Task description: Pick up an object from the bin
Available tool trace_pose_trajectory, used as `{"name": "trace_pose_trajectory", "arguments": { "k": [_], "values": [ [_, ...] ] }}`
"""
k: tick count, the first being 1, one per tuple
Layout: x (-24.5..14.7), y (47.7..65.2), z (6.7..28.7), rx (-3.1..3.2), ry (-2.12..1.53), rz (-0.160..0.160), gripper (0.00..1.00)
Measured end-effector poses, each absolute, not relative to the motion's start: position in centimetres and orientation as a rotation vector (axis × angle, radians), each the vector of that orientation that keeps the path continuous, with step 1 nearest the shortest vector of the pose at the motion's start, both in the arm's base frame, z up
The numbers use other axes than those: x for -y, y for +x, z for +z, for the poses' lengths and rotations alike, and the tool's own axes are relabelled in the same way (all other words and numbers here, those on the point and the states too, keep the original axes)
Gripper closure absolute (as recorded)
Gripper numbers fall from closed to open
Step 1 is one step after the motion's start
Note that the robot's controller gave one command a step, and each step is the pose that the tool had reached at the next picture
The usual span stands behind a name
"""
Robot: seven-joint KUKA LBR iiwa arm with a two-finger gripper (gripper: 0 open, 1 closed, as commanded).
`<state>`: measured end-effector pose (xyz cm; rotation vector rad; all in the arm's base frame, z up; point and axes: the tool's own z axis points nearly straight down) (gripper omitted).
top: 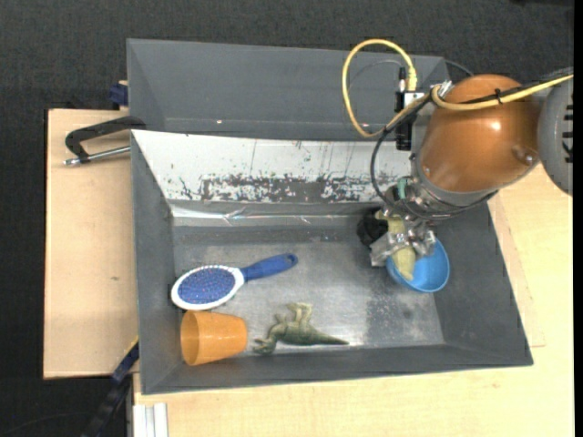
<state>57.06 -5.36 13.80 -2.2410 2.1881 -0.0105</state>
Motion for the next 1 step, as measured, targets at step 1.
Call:
{"name": "trace_pose_trajectory", "arguments": {
  "k": [1],
  "values": [
    [5.21,57.27,18.12,-2.193,-2.238,-0.009,1.0]
  ]
}}
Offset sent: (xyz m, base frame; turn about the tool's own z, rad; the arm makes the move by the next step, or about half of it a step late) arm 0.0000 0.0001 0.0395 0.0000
